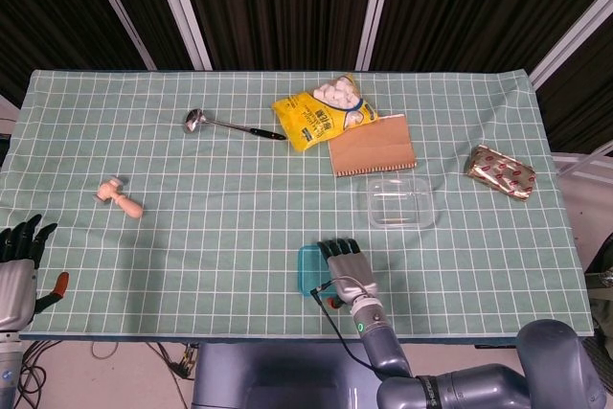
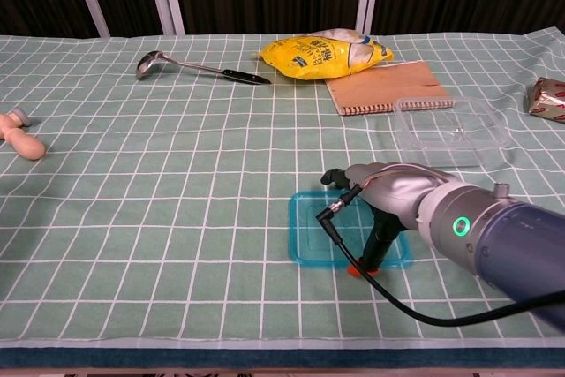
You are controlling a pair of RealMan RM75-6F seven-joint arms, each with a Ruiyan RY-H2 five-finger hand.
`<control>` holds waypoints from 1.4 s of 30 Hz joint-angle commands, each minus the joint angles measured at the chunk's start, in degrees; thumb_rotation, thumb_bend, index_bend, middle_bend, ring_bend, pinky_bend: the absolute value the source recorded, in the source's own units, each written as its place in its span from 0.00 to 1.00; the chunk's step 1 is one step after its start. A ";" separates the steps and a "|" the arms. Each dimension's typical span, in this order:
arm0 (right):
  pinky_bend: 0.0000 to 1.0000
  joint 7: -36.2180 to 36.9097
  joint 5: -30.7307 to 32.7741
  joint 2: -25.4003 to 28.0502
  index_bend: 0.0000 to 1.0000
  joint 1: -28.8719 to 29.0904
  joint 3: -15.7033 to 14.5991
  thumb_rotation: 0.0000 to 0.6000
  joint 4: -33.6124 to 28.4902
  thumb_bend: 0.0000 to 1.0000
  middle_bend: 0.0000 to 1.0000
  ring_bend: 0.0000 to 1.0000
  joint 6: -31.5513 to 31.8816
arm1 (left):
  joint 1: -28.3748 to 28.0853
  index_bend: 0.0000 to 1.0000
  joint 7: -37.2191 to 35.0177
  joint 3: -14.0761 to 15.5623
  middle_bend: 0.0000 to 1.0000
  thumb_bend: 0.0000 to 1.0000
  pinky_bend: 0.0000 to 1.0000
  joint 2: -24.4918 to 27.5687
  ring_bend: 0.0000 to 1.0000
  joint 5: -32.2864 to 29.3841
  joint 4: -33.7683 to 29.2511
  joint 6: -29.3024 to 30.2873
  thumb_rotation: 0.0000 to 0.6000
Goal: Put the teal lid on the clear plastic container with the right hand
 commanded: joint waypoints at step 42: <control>0.00 0.33 1.00 -0.62 0.00 -0.50 -0.18 1.00 2.82 0.24 0.35 0.01 -2.32 | -0.05 0.13 -0.20 0.00 0.00 0.36 0.00 0.42 0.00 -0.65 -0.39 -0.34 1.00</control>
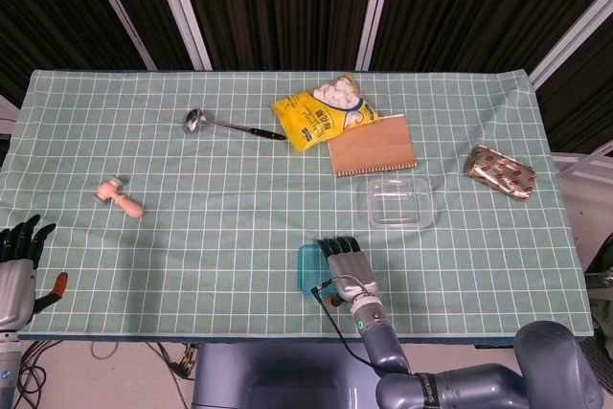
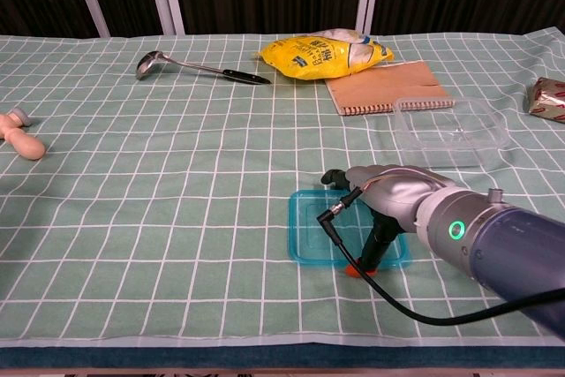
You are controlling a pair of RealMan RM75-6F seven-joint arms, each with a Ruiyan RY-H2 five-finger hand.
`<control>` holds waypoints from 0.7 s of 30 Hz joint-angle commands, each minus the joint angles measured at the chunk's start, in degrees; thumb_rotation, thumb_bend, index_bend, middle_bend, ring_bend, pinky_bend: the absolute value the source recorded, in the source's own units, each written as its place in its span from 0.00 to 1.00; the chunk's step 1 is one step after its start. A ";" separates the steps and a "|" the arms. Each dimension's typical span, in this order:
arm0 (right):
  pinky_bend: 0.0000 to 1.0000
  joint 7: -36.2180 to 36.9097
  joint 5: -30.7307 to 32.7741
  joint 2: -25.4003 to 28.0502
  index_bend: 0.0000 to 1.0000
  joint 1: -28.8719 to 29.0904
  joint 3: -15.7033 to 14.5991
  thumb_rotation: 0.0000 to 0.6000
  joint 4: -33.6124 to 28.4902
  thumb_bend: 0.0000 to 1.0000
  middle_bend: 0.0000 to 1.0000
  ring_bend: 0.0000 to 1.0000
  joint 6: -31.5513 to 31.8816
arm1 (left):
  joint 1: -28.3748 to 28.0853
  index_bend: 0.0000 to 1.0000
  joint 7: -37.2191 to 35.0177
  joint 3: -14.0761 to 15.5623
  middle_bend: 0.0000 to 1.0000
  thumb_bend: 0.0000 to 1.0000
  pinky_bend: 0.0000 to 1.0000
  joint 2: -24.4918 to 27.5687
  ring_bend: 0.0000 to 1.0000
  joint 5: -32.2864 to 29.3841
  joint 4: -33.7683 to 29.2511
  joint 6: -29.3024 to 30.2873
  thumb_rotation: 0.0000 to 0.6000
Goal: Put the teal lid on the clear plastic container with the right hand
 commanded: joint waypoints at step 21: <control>0.00 6.63 -7.55 2.55 0.00 -2.74 -0.35 1.00 -2.04 0.31 0.43 0.06 -0.35 | -0.05 0.13 0.13 0.04 0.00 0.36 0.00 0.13 0.00 -0.39 -0.22 -0.23 1.00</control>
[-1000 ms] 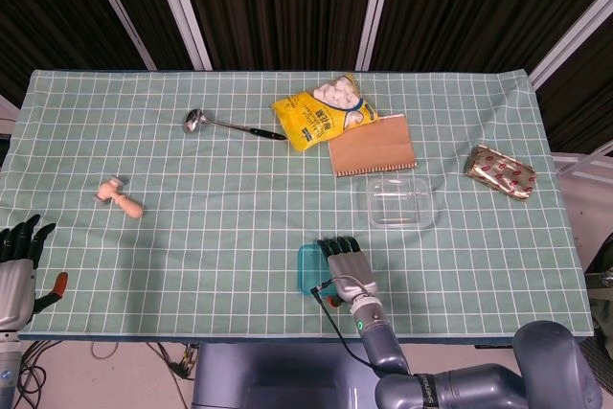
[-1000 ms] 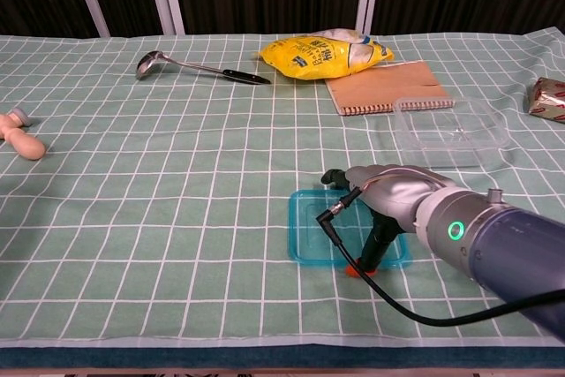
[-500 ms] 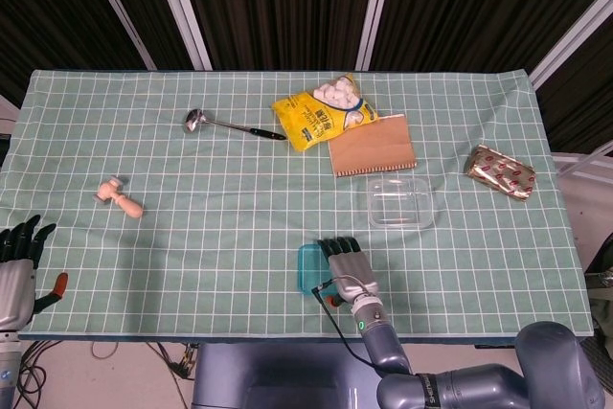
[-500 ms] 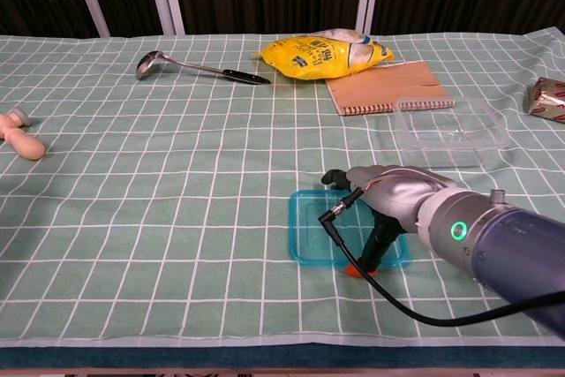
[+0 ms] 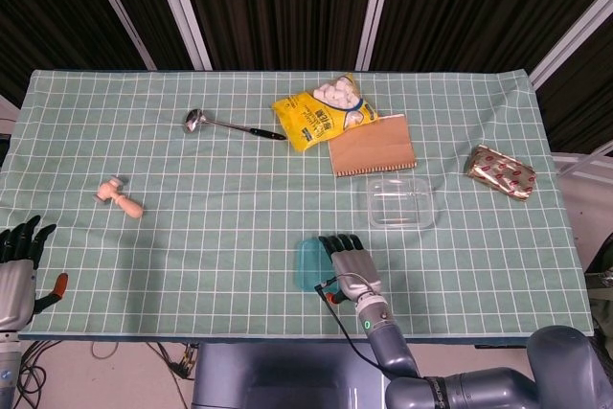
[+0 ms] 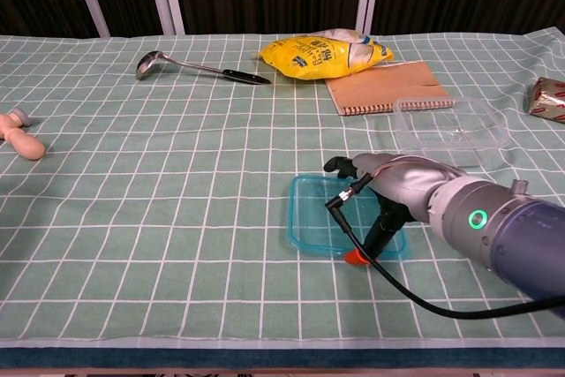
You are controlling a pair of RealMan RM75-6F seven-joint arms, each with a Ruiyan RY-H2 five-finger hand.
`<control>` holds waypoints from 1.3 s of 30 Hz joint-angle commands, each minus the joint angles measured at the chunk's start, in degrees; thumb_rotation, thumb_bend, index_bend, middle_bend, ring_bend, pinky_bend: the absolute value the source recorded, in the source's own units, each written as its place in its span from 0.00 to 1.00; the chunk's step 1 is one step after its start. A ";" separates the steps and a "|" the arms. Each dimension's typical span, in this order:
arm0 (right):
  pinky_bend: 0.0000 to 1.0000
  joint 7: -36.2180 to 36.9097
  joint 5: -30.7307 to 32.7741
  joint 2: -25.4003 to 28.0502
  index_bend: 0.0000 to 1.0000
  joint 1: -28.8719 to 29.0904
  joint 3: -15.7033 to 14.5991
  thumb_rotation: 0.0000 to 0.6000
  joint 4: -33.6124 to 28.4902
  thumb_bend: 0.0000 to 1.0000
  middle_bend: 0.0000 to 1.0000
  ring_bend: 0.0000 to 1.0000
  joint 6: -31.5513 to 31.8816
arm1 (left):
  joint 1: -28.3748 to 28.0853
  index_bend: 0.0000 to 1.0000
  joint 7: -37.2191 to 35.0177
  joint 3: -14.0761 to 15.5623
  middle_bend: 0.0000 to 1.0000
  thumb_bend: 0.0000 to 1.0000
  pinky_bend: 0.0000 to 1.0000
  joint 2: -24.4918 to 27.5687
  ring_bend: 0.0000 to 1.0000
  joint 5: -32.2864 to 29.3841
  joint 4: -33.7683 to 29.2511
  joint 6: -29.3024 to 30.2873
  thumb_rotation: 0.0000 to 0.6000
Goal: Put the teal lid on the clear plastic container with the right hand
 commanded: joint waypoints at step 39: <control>0.00 2.60 7.61 36.70 0.00 2.25 10.81 1.00 -11.47 0.31 0.44 0.05 -11.54 | -0.47 0.13 0.68 -1.30 0.00 0.36 0.00 -0.32 0.00 -2.77 0.07 -0.24 1.00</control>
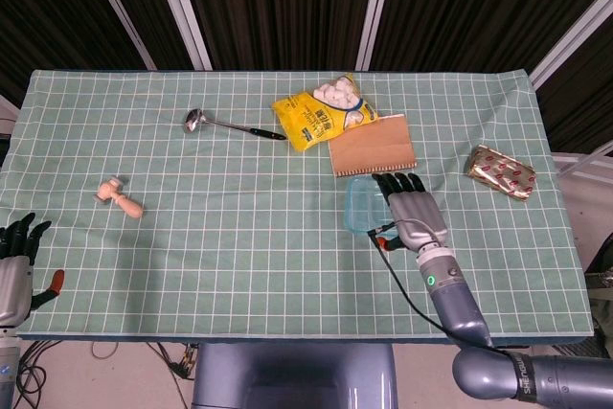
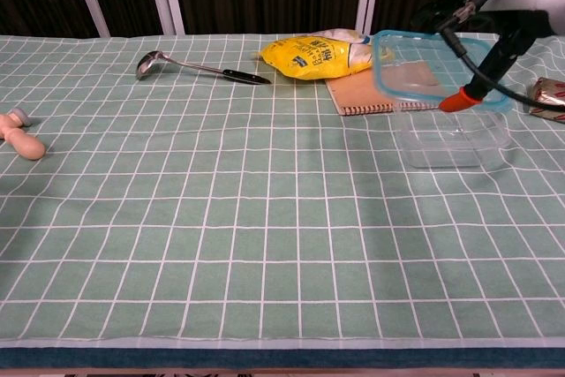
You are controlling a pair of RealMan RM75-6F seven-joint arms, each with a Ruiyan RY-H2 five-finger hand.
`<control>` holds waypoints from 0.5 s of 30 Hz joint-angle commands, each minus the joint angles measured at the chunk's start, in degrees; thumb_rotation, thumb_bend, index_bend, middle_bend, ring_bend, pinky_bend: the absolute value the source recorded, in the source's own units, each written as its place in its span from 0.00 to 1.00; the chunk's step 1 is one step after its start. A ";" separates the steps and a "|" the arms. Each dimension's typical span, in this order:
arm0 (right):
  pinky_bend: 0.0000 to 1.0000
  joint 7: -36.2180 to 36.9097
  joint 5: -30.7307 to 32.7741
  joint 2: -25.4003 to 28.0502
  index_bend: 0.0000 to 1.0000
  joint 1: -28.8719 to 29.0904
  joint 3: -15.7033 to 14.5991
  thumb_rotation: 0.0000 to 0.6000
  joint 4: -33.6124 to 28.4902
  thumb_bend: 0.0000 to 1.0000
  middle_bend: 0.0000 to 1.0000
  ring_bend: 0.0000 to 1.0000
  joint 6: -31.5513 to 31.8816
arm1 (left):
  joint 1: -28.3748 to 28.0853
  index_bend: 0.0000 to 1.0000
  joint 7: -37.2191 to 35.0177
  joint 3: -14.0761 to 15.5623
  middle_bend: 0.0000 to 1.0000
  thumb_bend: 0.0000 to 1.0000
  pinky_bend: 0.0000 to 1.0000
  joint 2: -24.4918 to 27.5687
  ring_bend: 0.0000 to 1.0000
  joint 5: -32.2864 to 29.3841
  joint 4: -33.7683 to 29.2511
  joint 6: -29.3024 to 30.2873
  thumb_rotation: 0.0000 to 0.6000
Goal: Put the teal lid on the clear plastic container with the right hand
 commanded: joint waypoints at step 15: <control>0.00 6.68 0.22 7.22 0.00 5.62 -6.15 1.00 23.61 0.31 0.44 0.05 -26.46 | 0.05 0.13 3.00 -0.76 0.00 0.36 0.00 -1.78 0.00 -0.47 0.87 2.15 1.00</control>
